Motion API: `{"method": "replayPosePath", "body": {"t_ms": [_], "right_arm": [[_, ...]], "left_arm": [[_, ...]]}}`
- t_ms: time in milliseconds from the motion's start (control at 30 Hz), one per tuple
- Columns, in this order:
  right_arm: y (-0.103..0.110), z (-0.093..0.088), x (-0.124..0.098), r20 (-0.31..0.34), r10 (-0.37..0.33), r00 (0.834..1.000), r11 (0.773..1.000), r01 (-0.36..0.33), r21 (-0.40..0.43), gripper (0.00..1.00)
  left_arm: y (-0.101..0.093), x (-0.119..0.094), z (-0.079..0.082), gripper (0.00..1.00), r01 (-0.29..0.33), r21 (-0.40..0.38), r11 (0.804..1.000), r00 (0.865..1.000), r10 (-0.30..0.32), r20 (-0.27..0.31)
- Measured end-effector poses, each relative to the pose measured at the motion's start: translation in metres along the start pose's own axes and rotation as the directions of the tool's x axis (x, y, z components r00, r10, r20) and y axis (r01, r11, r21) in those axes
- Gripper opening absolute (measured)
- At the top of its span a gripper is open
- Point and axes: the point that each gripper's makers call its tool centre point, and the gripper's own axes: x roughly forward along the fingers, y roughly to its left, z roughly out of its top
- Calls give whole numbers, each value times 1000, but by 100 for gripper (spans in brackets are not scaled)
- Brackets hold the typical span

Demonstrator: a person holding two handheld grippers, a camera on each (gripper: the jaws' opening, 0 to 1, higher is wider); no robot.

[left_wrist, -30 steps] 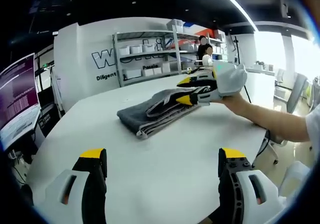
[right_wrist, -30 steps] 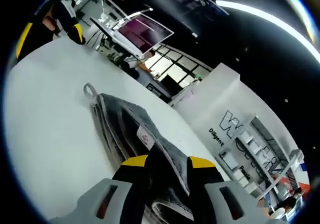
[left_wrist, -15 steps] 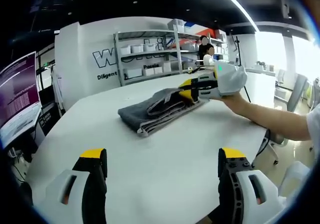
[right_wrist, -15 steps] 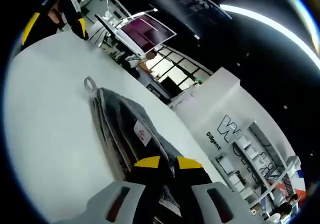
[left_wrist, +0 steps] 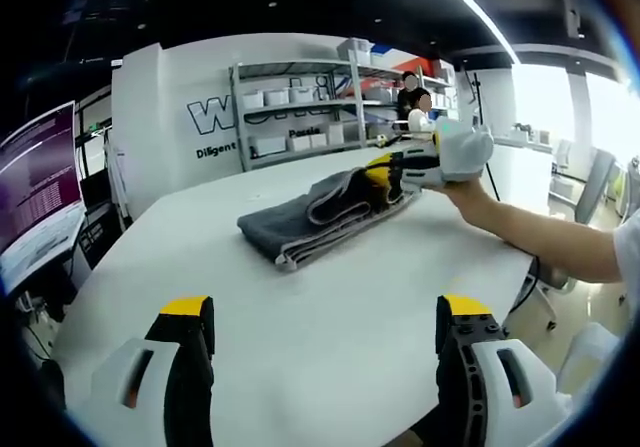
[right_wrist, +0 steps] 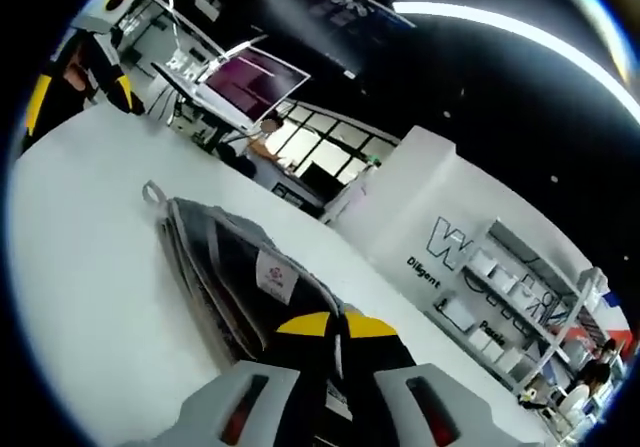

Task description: Open the folded towel by lifting each exposed corner and separating the folded layers until the towel lies flat within the target outline without major curled edges

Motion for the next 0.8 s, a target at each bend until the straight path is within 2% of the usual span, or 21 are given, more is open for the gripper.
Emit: {"method": "replayPosePath", "body": {"t_ms": [233,400,667,800], "right_arm": [[-21,6,-5,43,-67,997,998,67,15,0],[-39,0,-5,42,-100,994,994,98,57,0],[-63,-11,-5,25,-132,991,991,132,4,0],[-75,-11,-7,34,-154,987,988,155,-10,0]], "left_arm": [[0,0,2,90,-2,3,1000,1000,2,3],[3,-1,4,90,-11,-4,1000,1000,11,12],[4,0,3,90,-15,7,1000,1000,15,1],[6,1,2,90,-26,6,1000,1000,26,-2]]}}
